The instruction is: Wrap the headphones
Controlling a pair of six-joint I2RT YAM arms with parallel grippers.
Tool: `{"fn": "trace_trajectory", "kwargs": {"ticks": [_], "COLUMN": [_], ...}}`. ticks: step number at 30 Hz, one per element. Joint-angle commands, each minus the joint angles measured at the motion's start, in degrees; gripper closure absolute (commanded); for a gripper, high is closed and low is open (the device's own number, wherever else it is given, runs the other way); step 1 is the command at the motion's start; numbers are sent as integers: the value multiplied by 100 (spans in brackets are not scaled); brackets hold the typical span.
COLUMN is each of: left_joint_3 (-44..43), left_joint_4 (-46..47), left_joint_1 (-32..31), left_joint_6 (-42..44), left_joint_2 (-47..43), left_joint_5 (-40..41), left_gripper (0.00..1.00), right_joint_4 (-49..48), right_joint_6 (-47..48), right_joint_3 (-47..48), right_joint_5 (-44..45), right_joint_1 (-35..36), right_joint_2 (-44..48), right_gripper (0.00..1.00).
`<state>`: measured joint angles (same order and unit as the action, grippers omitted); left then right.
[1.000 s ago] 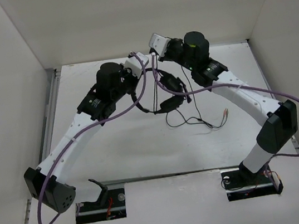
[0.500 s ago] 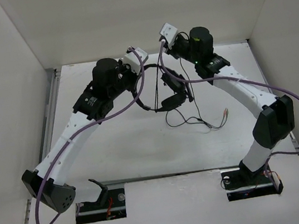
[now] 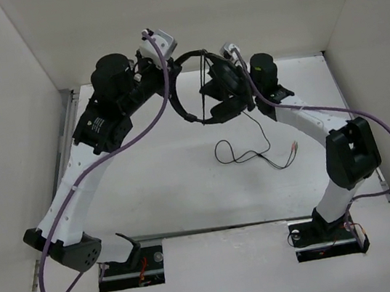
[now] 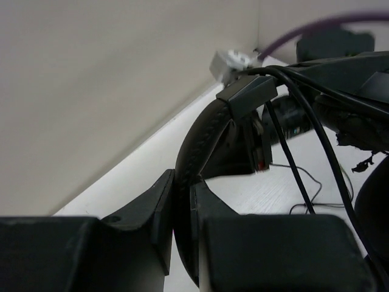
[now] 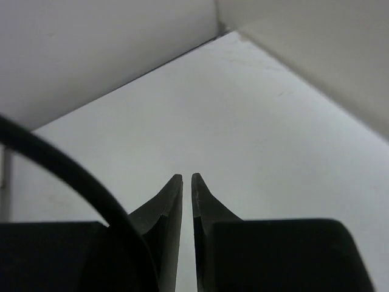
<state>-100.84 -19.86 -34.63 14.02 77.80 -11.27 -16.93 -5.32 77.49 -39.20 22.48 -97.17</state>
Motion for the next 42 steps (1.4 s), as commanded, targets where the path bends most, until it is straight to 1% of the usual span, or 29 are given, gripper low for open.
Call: {"fn": "trace_trajectory", "kwargs": {"ticks": [1, 4, 7, 10, 15, 23, 25, 29, 30, 37, 40, 42], "left_joint_3": [-673, -954, -1096, -1114, -999, -947, -903, -841, -824, -727, -604, -481], "left_joint_4": [412, 509, 702, 1009, 1528, 2021, 2169, 2346, 2381, 2636, 2794, 2925], "left_joint_1": [171, 347, 505, 681, 910, 1174, 1226, 1367, 1393, 1517, 1552, 1578], "left_joint_6": [-435, -479, -418, -374, -391, -523, -488, -436, -401, -128, 65, 267], "left_joint_2": [-2, 68, 112, 130, 156, 253, 262, 280, 280, 315, 324, 324], "left_joint_5": [-209, -95, 203, 606, 1293, 2155, 2347, 2603, 2638, 2858, 2911, 3007], "left_gripper": [100, 100, 100, 100, 100, 100, 100, 100, 100, 100, 100, 100], "right_joint_4": [-1933, -2796, -3228, -3369, -3431, -3431, -3414, -3344, -3300, -3098, -2826, -2458], "right_joint_6": [-2275, -3157, -3615, -3713, -3590, -3555, -3511, -3336, -3291, -3116, -2940, -2738], "right_joint_3": [-646, -1077, -1333, -1622, -2018, -2001, -1993, -1984, -1984, -1966, -1835, -1642], "right_joint_5": [-913, -1002, -984, -976, -1046, -1353, -1415, -1660, -1722, -1925, -2021, -2091], "right_joint_1": [94, 252, 419, 612, 946, 1421, 1509, 1667, 1702, 1869, 1905, 1905], "right_joint_2": [-109, -83, -13, 118, 338, 409, 400, 400, 409, 541, 611, 690], "right_gripper": [80, 76, 73, 72, 73, 73, 75, 87, 88, 96, 99, 100]}}
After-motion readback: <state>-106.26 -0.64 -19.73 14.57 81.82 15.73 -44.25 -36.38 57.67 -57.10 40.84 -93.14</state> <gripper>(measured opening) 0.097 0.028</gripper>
